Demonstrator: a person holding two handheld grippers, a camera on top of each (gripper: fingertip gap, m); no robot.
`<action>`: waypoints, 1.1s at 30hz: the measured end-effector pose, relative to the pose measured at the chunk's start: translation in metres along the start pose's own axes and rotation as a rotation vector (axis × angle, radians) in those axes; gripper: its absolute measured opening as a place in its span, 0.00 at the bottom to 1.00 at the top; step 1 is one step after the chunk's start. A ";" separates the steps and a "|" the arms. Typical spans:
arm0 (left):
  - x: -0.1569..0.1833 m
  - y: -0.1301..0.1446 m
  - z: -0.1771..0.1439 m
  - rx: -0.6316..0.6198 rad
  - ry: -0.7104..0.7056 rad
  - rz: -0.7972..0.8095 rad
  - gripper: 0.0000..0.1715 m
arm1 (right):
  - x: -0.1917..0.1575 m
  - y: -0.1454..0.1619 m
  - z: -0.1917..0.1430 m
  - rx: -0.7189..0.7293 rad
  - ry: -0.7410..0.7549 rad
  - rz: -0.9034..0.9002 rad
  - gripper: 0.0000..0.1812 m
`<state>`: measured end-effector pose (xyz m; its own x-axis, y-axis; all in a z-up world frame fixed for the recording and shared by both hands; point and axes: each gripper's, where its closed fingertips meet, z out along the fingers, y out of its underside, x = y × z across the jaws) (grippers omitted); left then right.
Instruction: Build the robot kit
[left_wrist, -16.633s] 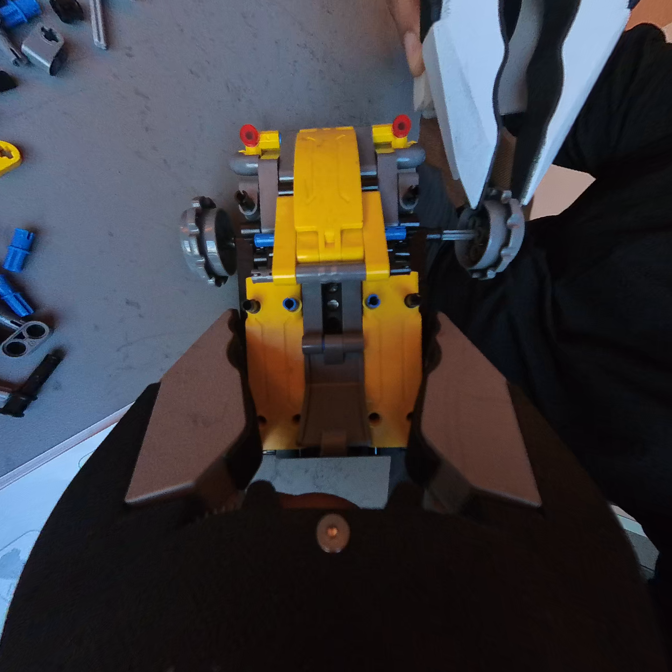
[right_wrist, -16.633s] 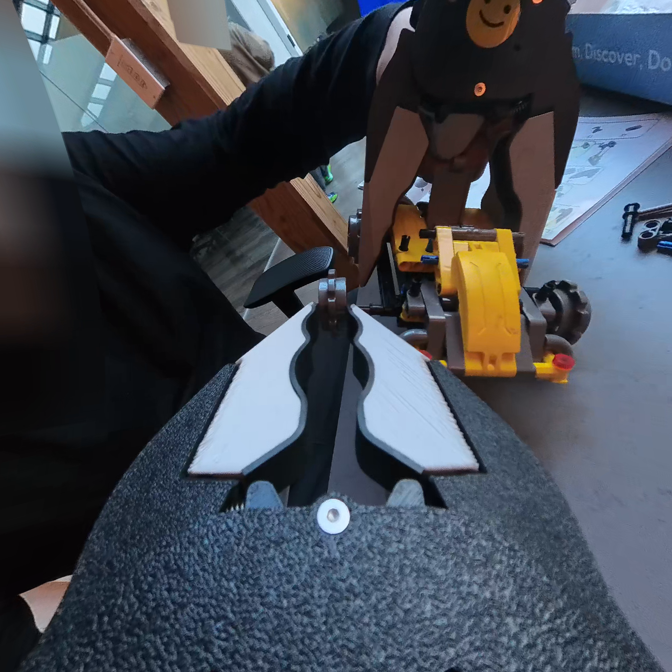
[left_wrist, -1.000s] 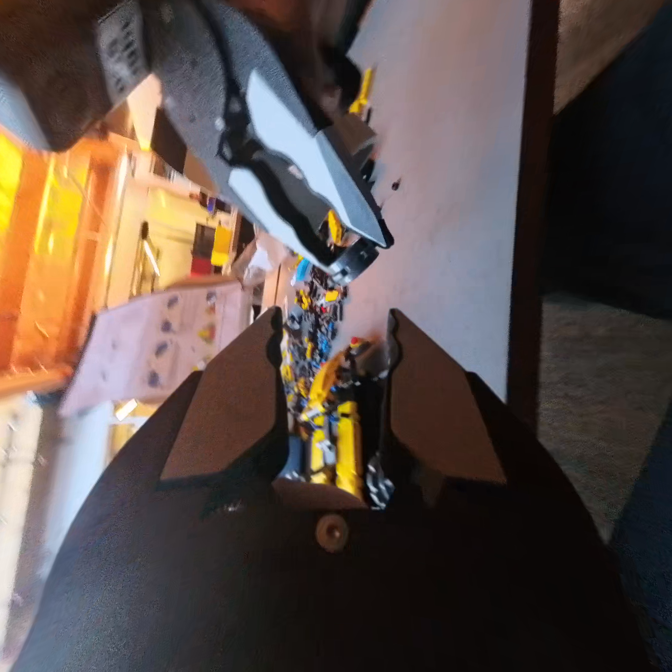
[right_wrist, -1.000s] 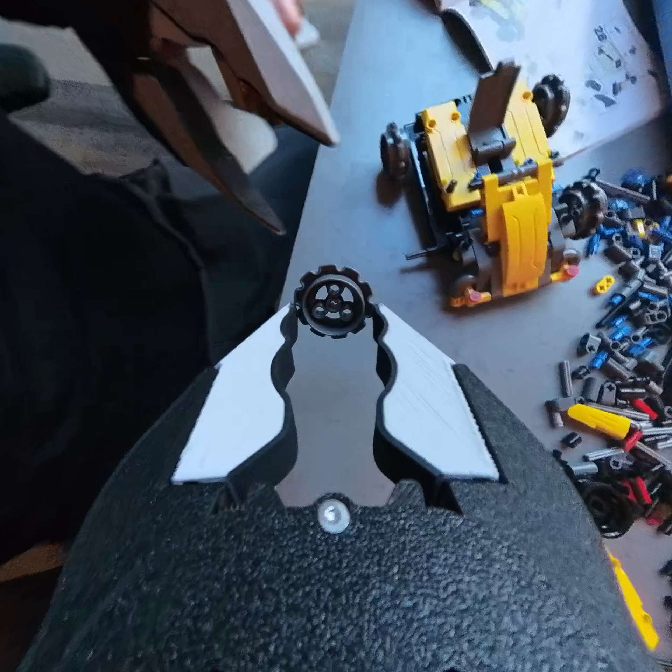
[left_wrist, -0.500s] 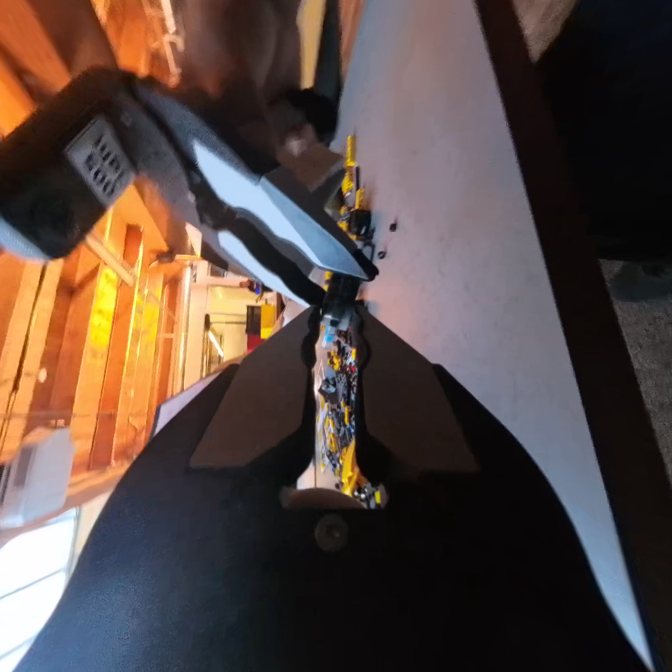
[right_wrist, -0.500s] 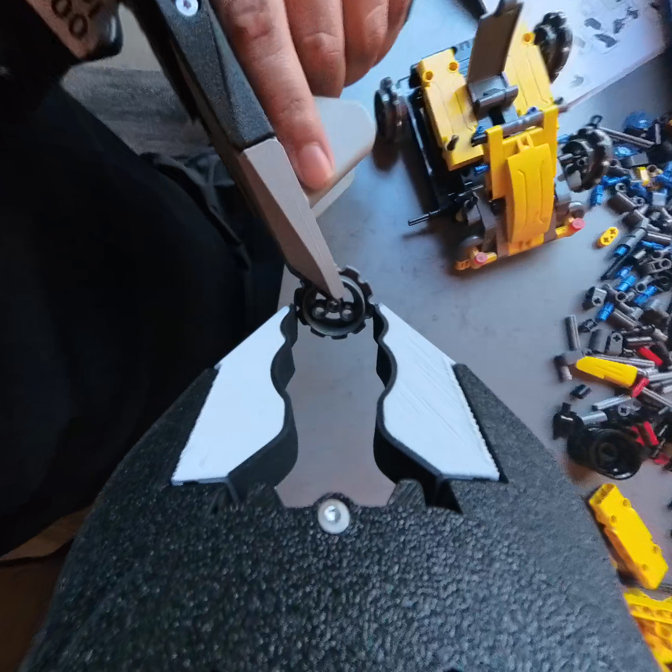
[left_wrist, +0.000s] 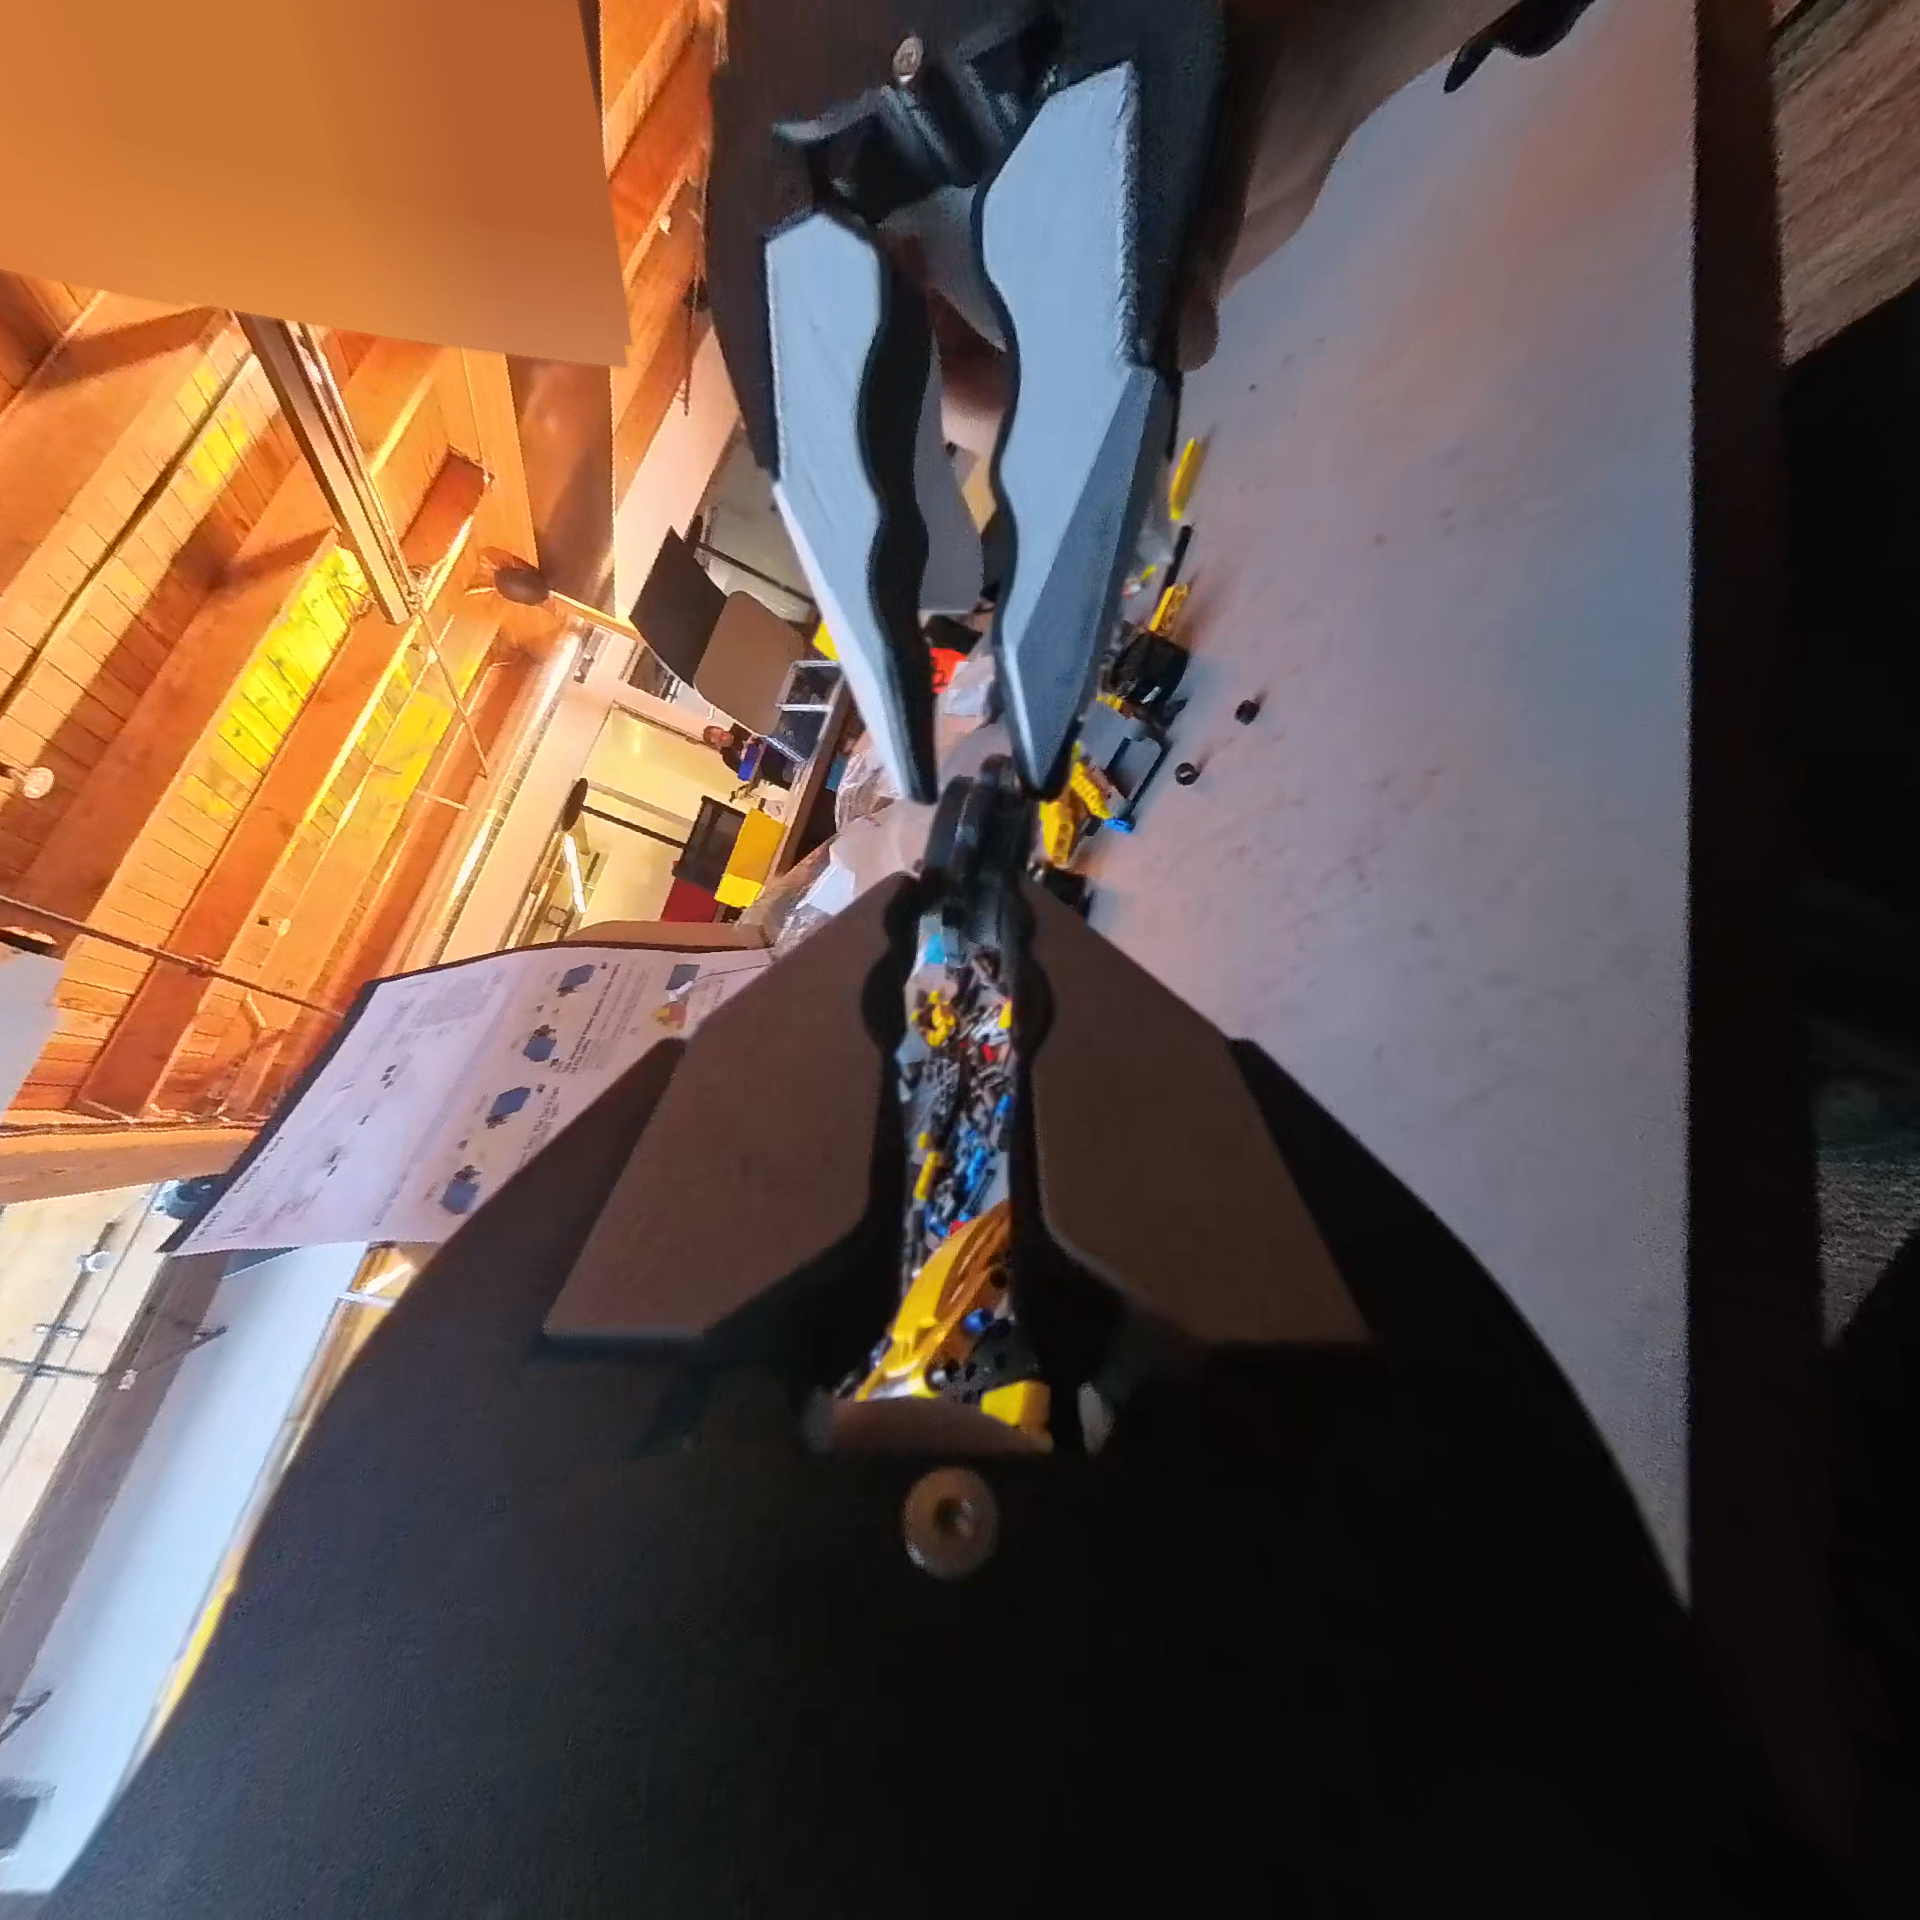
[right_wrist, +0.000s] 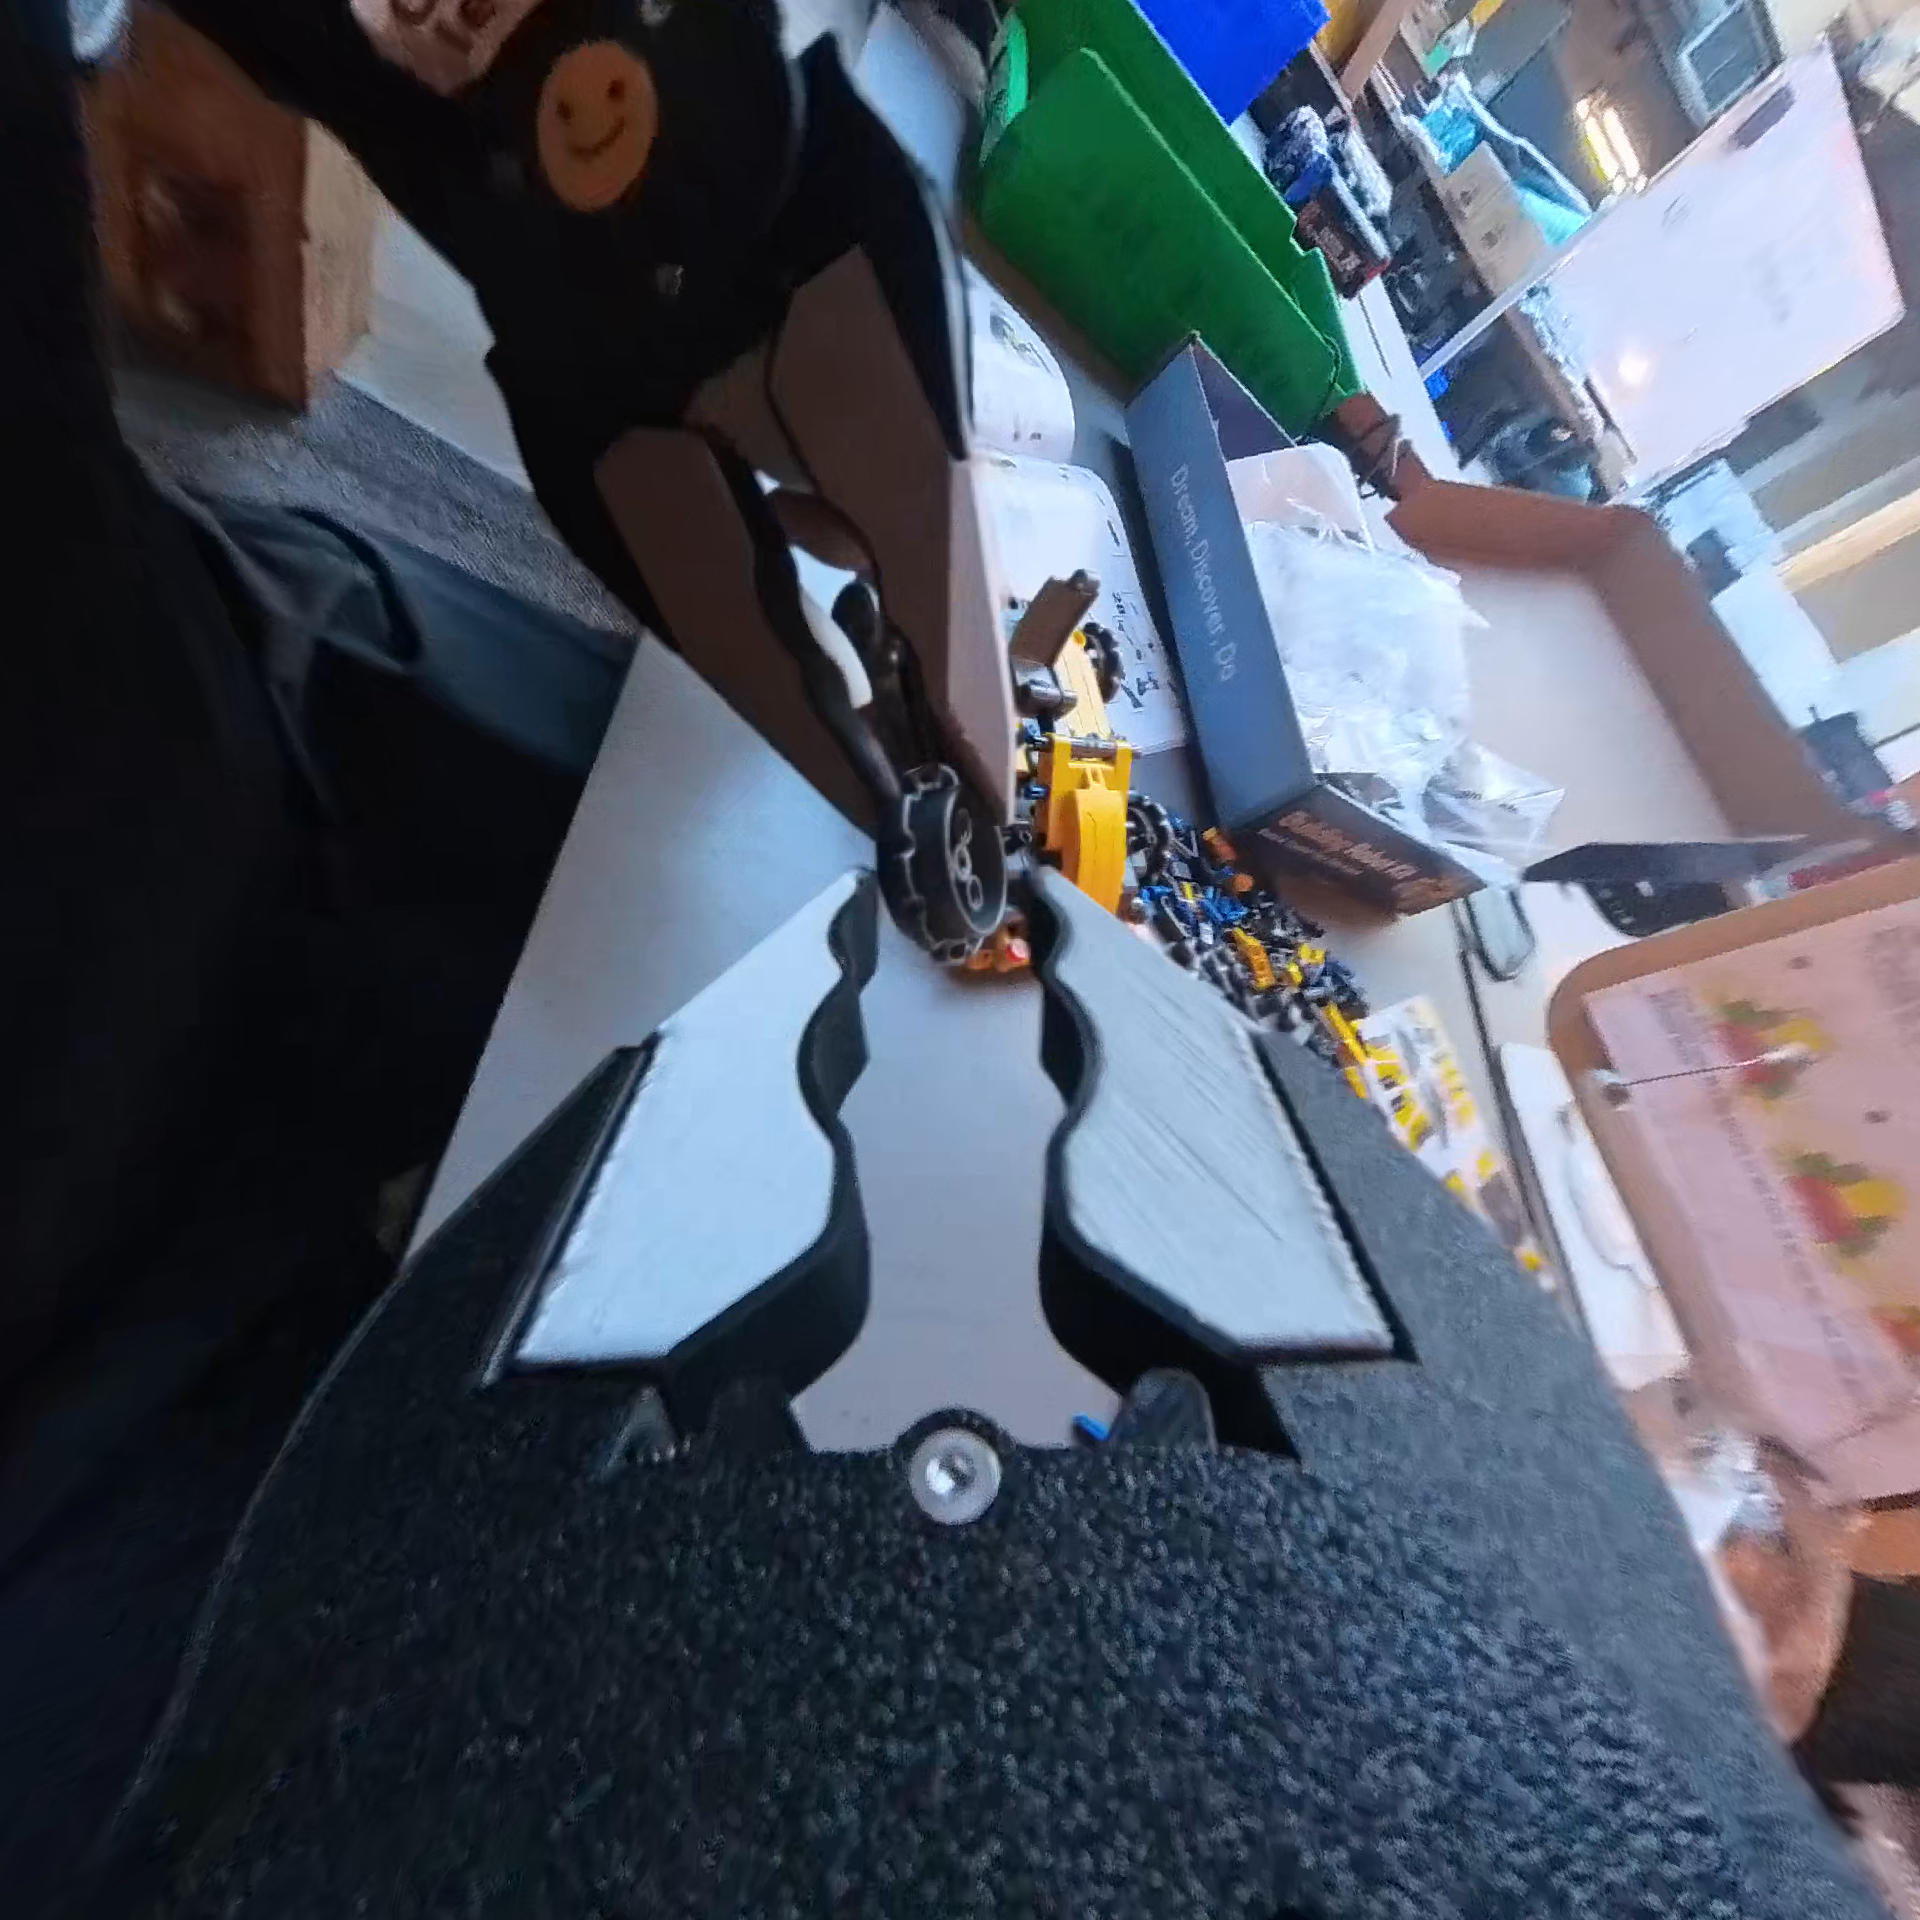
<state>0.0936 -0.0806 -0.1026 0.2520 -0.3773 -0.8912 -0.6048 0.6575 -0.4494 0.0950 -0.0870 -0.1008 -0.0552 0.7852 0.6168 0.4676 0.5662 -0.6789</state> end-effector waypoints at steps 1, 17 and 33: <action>-0.001 0.000 -0.001 0.001 -0.005 0.007 0.07 | 0.001 -0.002 0.000 -0.001 0.015 -0.029 0.12; -0.008 0.015 -0.022 -0.043 -0.001 -0.284 0.15 | -0.002 -0.017 0.016 0.004 0.059 -0.155 0.08; 0.001 0.145 -0.038 -0.735 0.685 -0.672 0.60 | -0.028 0.016 0.065 0.066 -0.342 0.300 0.08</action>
<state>-0.0230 -0.0104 -0.1663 0.3632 -0.9150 -0.1758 -0.8480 -0.2465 -0.4692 0.0463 -0.0839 -0.1551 -0.2188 0.9483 0.2300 0.4503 0.3072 -0.8384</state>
